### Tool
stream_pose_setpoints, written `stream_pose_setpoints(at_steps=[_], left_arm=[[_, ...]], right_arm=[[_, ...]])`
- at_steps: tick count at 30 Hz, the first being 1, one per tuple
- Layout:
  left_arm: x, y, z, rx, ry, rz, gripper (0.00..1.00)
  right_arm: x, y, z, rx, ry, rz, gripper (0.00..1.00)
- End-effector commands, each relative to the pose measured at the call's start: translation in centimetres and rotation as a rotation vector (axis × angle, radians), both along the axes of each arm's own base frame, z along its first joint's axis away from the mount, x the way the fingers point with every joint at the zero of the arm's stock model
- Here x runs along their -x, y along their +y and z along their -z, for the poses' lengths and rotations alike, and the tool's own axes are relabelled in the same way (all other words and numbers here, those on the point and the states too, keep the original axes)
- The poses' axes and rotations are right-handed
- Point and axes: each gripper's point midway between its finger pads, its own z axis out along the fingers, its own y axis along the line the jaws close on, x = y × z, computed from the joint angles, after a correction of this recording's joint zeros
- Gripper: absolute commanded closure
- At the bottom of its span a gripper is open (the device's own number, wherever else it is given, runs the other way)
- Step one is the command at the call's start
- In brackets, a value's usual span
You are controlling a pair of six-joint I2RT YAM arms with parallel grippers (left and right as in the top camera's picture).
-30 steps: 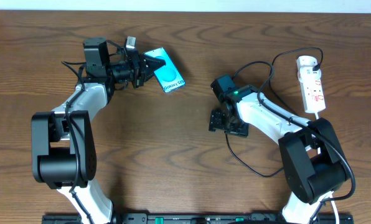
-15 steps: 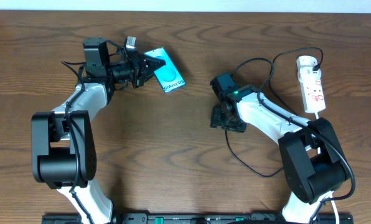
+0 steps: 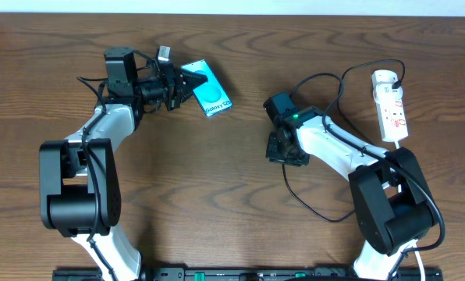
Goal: Plug charger to phone and switch on socket
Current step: 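Grasp the black cable's USB-C plug end with the right gripper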
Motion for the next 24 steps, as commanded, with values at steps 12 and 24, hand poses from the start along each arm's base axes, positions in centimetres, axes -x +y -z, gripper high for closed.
stream_pose_setpoints(at_steps=[12, 24], left_arm=[[0.22, -0.2, 0.0, 0.016, 0.002, 0.024, 0.93], [0.22, -0.2, 0.0, 0.016, 0.003, 0.024, 0.93]], right_arm=[[0.41, -0.15, 0.62, 0.013, 0.017, 0.002, 0.81], [0.4, -0.15, 0.62, 0.013, 0.017, 0.002, 0.89]])
